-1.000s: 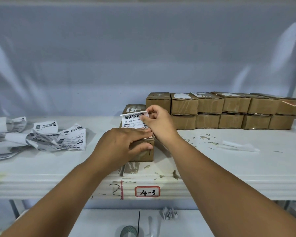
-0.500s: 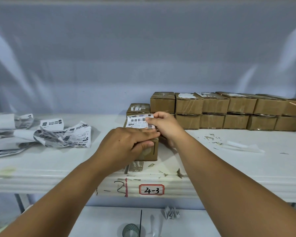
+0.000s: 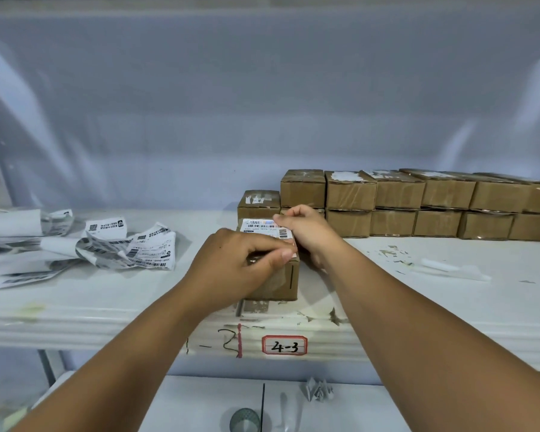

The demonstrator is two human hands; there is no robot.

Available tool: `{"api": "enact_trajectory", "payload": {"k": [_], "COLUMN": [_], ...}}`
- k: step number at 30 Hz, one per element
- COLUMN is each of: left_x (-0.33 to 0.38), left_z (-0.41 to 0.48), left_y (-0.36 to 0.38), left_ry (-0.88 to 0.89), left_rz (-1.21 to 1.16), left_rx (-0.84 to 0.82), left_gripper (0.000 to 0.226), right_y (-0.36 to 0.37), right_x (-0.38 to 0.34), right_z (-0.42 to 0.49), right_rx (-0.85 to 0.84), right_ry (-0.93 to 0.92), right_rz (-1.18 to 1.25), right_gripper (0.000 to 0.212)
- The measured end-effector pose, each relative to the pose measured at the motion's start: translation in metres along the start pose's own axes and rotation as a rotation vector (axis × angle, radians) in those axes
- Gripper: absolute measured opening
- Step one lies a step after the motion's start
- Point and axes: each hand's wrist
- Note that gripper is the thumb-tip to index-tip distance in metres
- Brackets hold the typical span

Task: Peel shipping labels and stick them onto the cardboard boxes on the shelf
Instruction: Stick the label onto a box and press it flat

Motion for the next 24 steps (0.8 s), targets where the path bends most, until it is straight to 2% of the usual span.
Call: {"api": "enact_trajectory", "payload": {"k": [3, 4, 10, 13, 15, 18, 20, 24], "left_x": [0.005, 0.003, -0.014, -0.009, -0.006, -0.001, 0.009, 0.019], "left_z": [0.021, 0.029, 0.055, 0.054, 0.053, 0.057, 0.060, 0.063], "left_y": [-0.015, -0.020, -0.020, -0.015, -0.015, -0.016, -0.013, -0.006], "left_ry": [-0.206, -0.251, -0.398, -0.395, -0.431, -0.519, -0.546, -0.535], "left_rz": [-0.362, -0.403, 0.024, 0.034, 0.011, 0.165, 0.239, 0.236], "left_rx": [-0.075, -0.096, -0.285, -0.457, -0.521, -0.599, -0.663, -0.690], "left_gripper": [0.022, 0.022, 0.020, 0.037, 0.055, 0.088, 0.101, 0.086], "right_y": [0.000, 0.000, -0.001, 0.000, 0.001, -0.001, -0.003, -0.002], "right_x": [0.000, -0.001, -0.002, -0.002, -0.001, -0.001, -0.001, -0.003], "right_z": [-0.001, -0.002, -0.002, -0.002, -0.002, -0.002, -0.005, -0.008], "right_rx": [-0.027, -0.042, -0.013, -0.003, -0.010, -0.004, 0.006, 0.020], "right_ry": [0.039, 0.043, 0.034, 0.025, 0.009, -0.003, -0.001, -0.018], "right_rz": [0.022, 0.020, 0.004, 0.008, 0.002, 0.002, -0.012, -0.054], "right_gripper": [0.011, 0.008, 0.004, 0.014, 0.008, 0.014, 0.022, 0.025]}}
Point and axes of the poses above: each hand's wrist, its own z-axis towards the middle knuckle, its own y-axis out of the palm, x = y × z, and after that the axes turned 11 degrees about -z, right-handed
